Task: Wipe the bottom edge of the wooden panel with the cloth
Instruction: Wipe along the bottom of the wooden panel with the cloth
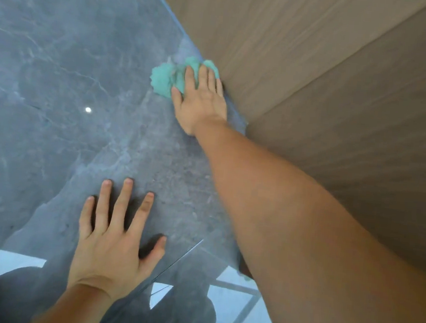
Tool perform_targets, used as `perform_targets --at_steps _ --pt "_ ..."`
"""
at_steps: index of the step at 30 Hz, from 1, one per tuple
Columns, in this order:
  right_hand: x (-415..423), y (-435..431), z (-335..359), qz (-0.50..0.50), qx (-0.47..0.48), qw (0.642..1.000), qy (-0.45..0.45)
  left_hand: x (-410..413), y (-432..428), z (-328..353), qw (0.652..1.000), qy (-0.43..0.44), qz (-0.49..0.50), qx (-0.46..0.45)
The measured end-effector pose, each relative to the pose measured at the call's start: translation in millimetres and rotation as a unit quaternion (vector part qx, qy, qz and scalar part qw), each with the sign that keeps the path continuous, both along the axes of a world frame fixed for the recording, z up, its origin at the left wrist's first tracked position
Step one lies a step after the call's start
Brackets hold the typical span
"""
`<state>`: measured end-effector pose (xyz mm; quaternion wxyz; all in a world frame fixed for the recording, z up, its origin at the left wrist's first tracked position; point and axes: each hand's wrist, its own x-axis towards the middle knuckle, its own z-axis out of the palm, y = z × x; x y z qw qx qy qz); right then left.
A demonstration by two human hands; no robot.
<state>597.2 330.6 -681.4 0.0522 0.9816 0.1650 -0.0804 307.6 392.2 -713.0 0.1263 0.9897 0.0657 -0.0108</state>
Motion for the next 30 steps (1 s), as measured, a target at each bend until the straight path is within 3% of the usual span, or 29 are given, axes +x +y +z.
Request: perform_targets --at_steps 4,7,13,20,23,26,30 --pt "-66 -40 2 -0.117 -0.02 0.991 0.058 -1 0 -1 1.0 0.008 -0.007 0.007" --pt "-114 -73 9 -0.131 -0.045 0.986 0.093 -1 1 -1 1.0 0.016 -0.011 0.008" --pt "-245 -94 13 -0.174 0.001 0.975 0.141 -1 -2 -2 1.0 0.018 -0.009 -0.011" --pt "-352 -183 19 -0.034 0.015 0.988 0.149 -6 -11 -6 0.999 0.023 -0.024 0.005" --pt "-344 -219 20 0.125 -0.039 0.982 0.138 0 -3 -2 1.0 0.016 0.002 -0.009" --pt "-325 -279 22 0.256 -0.101 0.952 0.134 -2 -5 -5 1.0 0.006 -0.009 0.001" --pt "-314 -355 27 0.249 -0.148 0.946 0.144 -1 -3 -13 1.0 -0.002 -0.01 0.02"
